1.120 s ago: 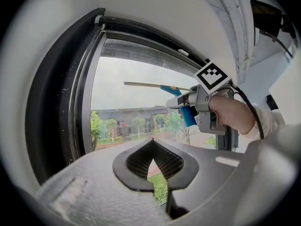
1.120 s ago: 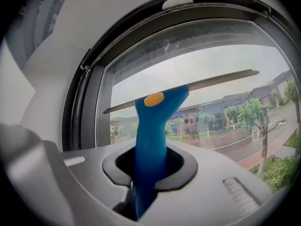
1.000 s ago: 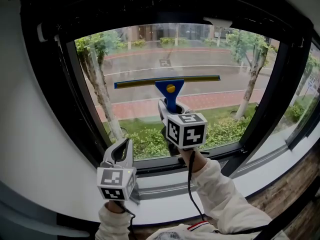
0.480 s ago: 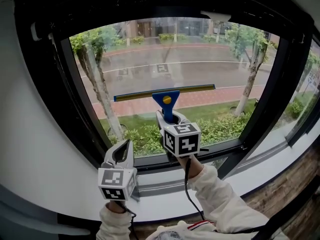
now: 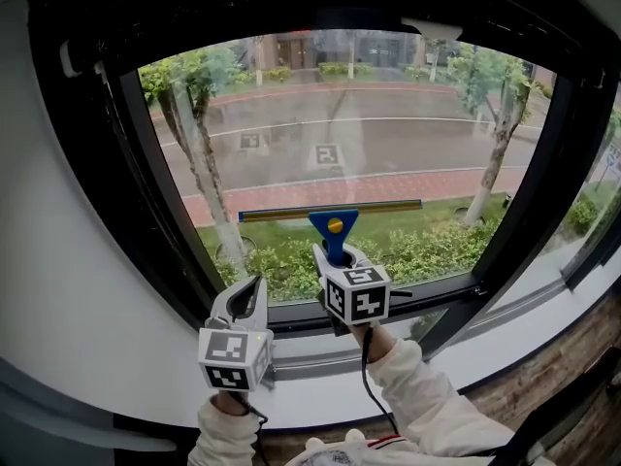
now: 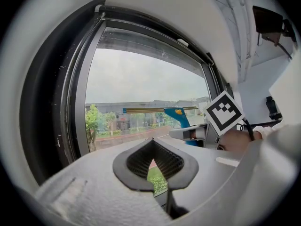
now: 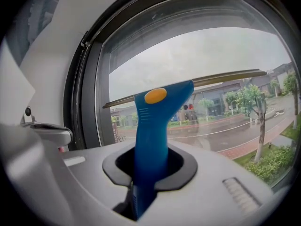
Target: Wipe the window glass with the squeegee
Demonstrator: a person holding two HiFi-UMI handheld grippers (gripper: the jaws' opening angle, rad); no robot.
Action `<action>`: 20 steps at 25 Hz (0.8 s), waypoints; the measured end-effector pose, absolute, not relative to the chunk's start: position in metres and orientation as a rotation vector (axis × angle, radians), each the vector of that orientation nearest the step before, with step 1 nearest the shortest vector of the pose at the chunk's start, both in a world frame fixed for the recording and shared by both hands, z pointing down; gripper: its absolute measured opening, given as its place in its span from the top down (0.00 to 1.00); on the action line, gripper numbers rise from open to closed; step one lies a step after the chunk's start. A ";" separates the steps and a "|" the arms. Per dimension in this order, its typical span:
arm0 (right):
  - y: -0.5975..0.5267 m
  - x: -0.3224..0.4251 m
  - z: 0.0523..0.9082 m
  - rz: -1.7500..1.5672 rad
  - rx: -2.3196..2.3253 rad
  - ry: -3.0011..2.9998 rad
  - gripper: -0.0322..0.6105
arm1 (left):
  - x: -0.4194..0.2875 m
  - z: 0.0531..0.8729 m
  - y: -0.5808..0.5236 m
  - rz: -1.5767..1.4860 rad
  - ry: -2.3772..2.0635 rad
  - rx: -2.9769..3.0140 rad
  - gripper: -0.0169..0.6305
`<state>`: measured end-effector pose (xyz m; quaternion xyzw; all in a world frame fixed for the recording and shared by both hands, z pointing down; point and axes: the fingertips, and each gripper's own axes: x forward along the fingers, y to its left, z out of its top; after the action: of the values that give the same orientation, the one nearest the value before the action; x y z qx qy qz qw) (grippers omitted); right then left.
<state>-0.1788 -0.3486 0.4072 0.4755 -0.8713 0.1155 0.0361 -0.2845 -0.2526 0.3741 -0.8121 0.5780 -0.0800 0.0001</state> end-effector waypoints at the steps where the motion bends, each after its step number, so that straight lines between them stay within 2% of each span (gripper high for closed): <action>1: -0.348 -0.179 0.413 0.363 1.455 -2.673 0.84 | -0.285 0.376 -0.253 -0.256 1.818 -2.553 0.97; 20: -0.338 -0.176 0.500 0.516 1.367 -2.563 0.84 | -0.278 0.396 -0.260 -0.293 1.833 -2.582 0.97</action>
<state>-0.1755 -0.3381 0.4999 0.4612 -0.8648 0.1741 0.0953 -0.2785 -0.2604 0.3956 -0.8118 0.5763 -0.0920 -0.0192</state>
